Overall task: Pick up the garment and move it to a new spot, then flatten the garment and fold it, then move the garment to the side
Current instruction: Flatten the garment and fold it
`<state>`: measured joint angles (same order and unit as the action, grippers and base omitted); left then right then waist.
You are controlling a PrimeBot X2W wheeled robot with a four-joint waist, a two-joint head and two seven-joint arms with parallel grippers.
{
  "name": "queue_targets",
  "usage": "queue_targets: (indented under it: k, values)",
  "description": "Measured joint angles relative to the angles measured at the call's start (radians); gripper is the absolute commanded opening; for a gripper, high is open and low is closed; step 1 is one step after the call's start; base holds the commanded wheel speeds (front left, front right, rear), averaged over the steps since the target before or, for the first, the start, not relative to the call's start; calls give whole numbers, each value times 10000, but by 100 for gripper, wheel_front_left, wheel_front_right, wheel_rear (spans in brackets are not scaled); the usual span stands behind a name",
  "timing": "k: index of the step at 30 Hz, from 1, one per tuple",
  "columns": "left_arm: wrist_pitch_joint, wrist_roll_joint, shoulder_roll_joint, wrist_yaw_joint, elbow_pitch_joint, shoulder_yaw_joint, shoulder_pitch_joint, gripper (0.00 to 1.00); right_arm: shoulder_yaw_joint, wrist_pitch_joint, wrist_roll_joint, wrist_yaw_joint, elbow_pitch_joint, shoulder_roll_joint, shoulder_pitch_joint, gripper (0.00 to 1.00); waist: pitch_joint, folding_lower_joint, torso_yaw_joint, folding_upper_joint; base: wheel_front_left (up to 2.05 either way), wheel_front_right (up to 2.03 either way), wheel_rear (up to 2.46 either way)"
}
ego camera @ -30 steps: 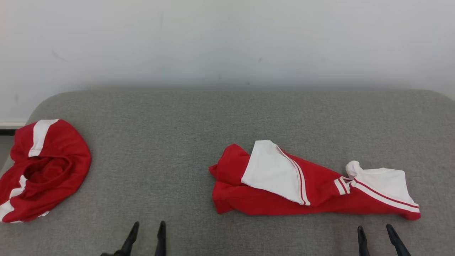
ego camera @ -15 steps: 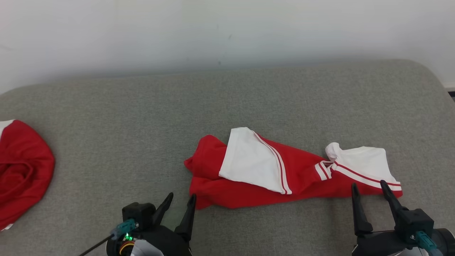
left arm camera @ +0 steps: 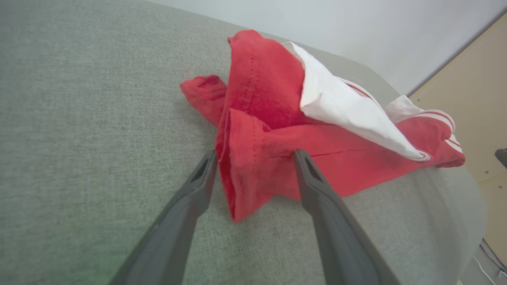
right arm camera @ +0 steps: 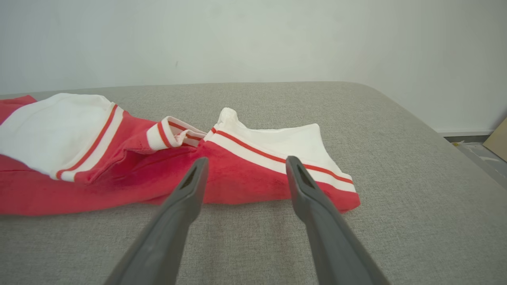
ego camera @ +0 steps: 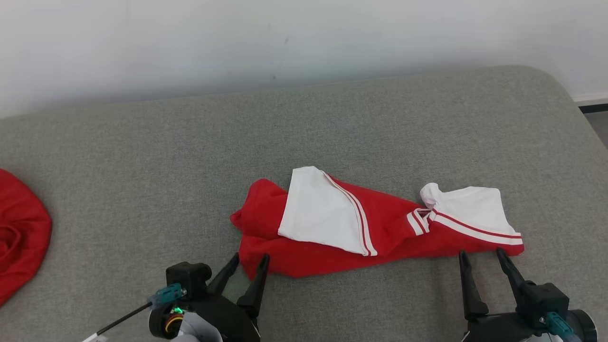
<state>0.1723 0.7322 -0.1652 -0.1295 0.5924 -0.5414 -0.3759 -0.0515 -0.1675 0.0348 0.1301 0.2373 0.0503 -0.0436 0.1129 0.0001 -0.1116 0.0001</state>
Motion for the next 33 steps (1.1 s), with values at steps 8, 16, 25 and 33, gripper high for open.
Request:
queue_targets:
  k: [8, 16, 25, 33]
  values:
    - [322, 635, -219, 0, -144, -756, -72, 0, 35, 326, -178, 0, 127, -2, -265, 100, -134, -1, 25, 0, 0, 0, 0]
    - [742, 336, -382, 59, 267, -696, -259, 0, -2023, 3900, -360, 0, 629, 63, -2186, 100, 111, 0, 123, 0, 0, 0, 0]
    - [842, -82, -334, 82, 343, -765, -753, 0, -3223, 6955, -1024, 0, 1394, 297, -4658, 100, 816, 0, 461, 1, 0, 0, 0]
    - [876, -439, -433, 326, 355, -408, -1044, 0, -3565, 7960, -1427, 2, 1229, 318, -5118, 100, 1491, 1, 915, 0, 0, 0, 0]
